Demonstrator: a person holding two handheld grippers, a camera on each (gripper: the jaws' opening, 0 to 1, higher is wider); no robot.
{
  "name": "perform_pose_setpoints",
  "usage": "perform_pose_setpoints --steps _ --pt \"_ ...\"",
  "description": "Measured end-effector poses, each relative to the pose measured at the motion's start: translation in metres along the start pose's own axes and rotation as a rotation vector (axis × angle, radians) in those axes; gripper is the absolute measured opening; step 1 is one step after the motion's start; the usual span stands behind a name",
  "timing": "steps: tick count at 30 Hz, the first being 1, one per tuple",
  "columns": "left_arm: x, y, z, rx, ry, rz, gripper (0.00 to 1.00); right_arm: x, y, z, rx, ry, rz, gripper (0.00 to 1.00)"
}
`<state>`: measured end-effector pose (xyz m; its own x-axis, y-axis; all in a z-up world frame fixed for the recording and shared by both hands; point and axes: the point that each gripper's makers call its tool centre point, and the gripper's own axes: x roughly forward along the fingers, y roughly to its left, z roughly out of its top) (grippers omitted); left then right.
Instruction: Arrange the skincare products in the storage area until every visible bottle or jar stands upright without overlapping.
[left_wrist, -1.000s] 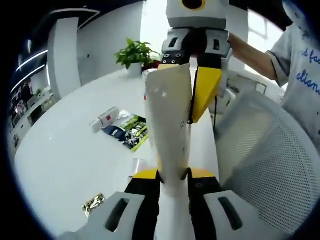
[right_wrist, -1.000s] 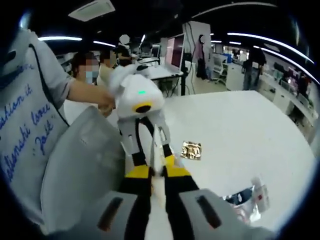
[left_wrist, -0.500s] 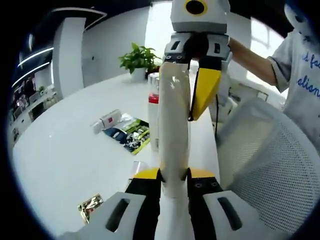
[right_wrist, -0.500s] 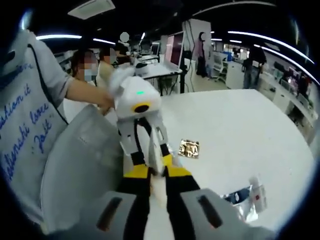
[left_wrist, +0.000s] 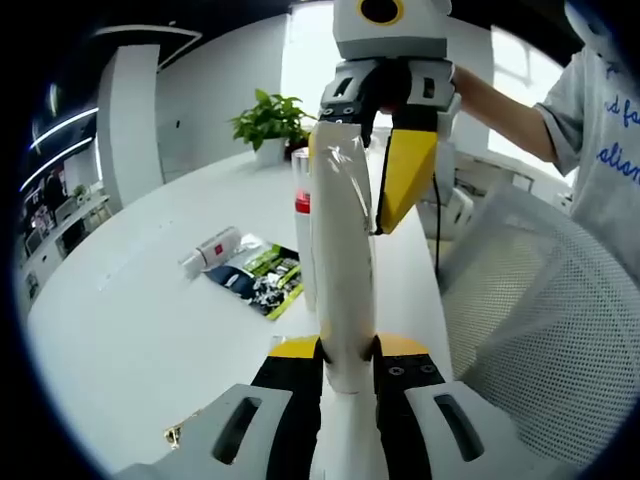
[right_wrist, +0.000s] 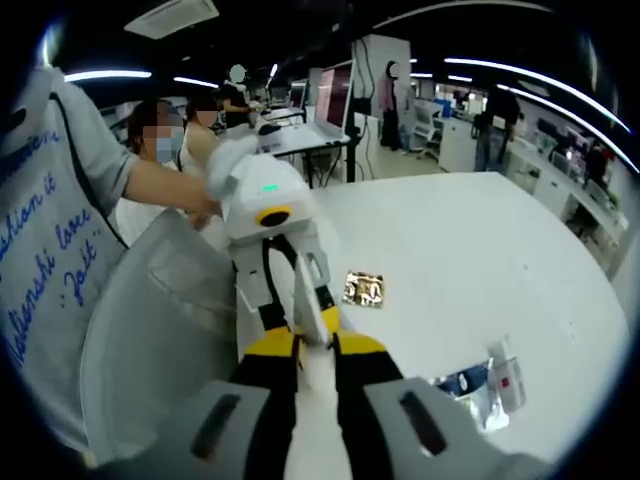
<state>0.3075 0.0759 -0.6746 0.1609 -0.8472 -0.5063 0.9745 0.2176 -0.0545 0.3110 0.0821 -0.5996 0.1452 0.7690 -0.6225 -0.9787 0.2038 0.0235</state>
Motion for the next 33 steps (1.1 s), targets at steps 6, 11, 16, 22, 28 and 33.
perform_pose_setpoints --steps 6,11,16,22,28,33 --pt "0.006 0.004 0.004 0.023 0.0 -0.003 0.15 -0.015 -0.009 -0.002 0.024 -0.015 -0.049 0.16" --pt "0.009 0.008 0.006 0.028 -0.003 -0.003 0.15 -0.03 -0.018 -0.002 0.029 -0.037 -0.095 0.18" --pt "0.012 0.011 0.008 0.033 -0.004 -0.002 0.15 -0.047 -0.03 -0.005 0.042 -0.049 -0.157 0.22" --pt "0.015 0.014 0.01 0.041 -0.004 0.0 0.15 -0.064 -0.042 -0.014 0.06 -0.054 -0.235 0.31" --pt "0.019 0.018 0.013 0.049 0.001 -0.001 0.15 -0.075 -0.051 -0.02 0.099 -0.066 -0.292 0.37" --pt "0.024 0.023 0.016 0.063 0.006 0.001 0.15 -0.075 -0.053 -0.033 0.122 -0.046 -0.319 0.44"
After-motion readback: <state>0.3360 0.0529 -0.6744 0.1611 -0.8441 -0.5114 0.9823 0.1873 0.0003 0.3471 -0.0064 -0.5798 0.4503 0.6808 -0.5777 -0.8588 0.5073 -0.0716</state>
